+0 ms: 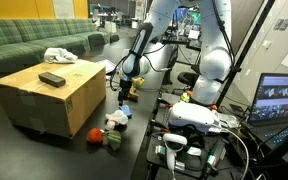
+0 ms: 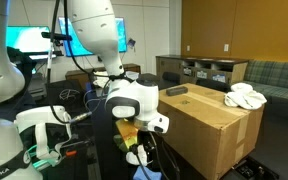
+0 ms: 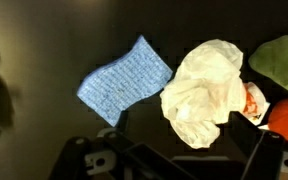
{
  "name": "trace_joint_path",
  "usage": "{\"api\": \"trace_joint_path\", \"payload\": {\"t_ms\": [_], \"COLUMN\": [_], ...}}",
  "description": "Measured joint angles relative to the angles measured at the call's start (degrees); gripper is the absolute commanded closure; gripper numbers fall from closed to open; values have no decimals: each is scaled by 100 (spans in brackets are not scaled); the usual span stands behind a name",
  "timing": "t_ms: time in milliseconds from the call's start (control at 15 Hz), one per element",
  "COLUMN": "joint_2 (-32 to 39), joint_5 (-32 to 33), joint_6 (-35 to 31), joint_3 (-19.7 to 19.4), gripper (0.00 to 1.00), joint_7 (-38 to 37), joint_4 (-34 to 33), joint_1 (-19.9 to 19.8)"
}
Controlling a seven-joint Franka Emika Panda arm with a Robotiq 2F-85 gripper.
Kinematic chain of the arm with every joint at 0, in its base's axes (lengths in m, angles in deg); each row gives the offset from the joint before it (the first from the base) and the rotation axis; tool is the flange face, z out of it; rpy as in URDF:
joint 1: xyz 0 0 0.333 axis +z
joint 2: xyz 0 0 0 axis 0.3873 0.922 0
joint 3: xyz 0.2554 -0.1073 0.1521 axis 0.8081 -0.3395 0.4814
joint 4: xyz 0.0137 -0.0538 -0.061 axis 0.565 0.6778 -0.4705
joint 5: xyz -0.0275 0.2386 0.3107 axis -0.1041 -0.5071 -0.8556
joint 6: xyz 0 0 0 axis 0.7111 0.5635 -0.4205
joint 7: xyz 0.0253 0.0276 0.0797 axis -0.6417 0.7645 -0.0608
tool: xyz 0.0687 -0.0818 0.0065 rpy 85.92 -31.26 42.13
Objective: Pick up the objects that were on the table and put them on top of the box. Pick up the objects that were on top of the box and put them on the table.
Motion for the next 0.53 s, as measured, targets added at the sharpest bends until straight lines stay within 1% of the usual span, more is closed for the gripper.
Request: {"api": "trace_joint_path", "payload": {"t_ms": [133,267,400,533], "joint_2": [78,220,401,594], "joint_5": [0,1,6,15], "joint_6": [-331,-741,-1099,-1407], "joint_3": [-186,-440,-718,-1027], "gripper": [0,0,0,0], "joint_7": [-209,-524,-882,-1282], "joint_4": [46,56,55,51], "joint_1": [44,195,410,713]}}
